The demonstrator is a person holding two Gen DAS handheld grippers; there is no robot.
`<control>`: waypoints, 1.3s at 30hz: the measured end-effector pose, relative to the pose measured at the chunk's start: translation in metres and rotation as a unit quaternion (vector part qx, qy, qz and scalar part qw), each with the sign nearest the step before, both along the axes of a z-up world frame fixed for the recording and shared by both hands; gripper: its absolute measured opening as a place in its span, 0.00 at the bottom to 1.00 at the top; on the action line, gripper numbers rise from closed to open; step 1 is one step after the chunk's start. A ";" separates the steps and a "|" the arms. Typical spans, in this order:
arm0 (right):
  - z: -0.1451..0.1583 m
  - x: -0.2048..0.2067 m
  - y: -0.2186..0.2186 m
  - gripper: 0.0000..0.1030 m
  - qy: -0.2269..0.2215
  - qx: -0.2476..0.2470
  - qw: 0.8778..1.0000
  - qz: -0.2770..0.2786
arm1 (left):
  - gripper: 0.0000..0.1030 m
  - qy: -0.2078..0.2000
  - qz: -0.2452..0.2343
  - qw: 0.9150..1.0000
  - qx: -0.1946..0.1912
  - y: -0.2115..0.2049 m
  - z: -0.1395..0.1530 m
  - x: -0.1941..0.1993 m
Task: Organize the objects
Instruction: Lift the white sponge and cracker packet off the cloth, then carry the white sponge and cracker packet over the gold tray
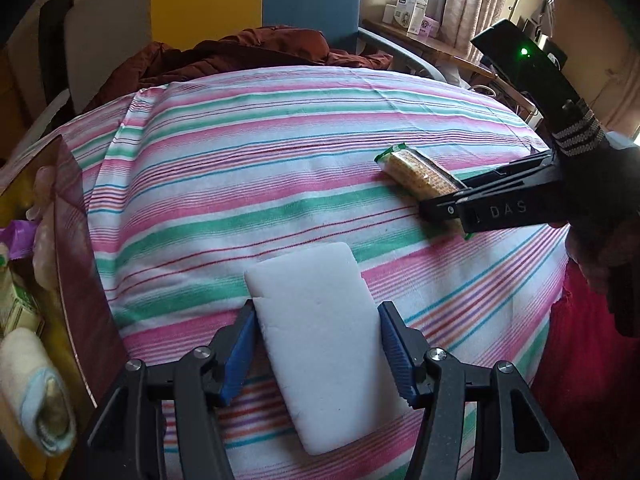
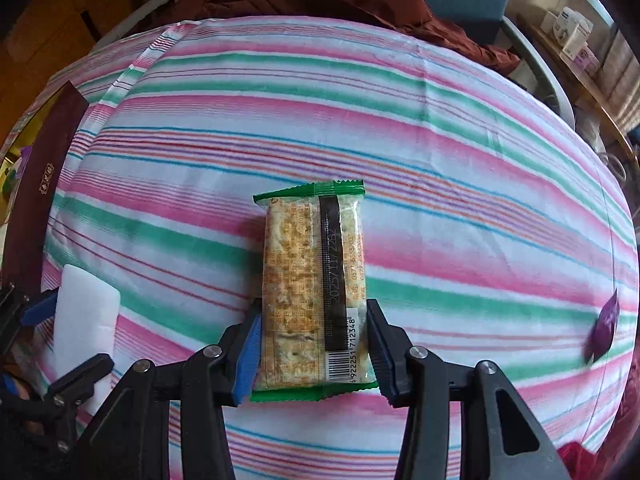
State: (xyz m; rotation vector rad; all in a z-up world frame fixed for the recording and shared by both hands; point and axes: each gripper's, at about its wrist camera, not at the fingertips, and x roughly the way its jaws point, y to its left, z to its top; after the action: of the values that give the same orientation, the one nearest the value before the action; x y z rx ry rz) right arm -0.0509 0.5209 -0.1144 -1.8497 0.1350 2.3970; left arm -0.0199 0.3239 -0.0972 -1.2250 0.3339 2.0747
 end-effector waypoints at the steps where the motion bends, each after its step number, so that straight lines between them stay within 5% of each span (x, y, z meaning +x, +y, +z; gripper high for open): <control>1: 0.000 0.002 -0.005 0.46 -0.003 -0.002 1.000 0.001 | 0.58 0.002 0.000 1.000 -0.001 -0.001 0.000 0.001; 9: 0.001 0.015 -0.041 0.46 -0.002 0.005 1.000 0.011 | 0.58 0.017 -0.012 1.000 0.000 -0.010 0.002 0.011; 18: 0.000 0.034 -0.033 0.47 0.045 -0.017 0.999 -0.023 | 0.58 0.038 -0.019 0.999 0.008 -0.016 0.011 0.020; 39: 0.006 0.041 -0.051 0.46 0.064 -0.021 0.998 0.018 | 0.58 0.068 -0.019 0.997 0.034 -0.039 0.045 0.039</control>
State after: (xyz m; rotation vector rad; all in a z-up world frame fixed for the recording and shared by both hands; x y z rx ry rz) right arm -0.0098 0.4697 -0.1082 -1.7306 0.1652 2.5565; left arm 0.0192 0.2849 -0.0524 -1.0325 0.3439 2.1241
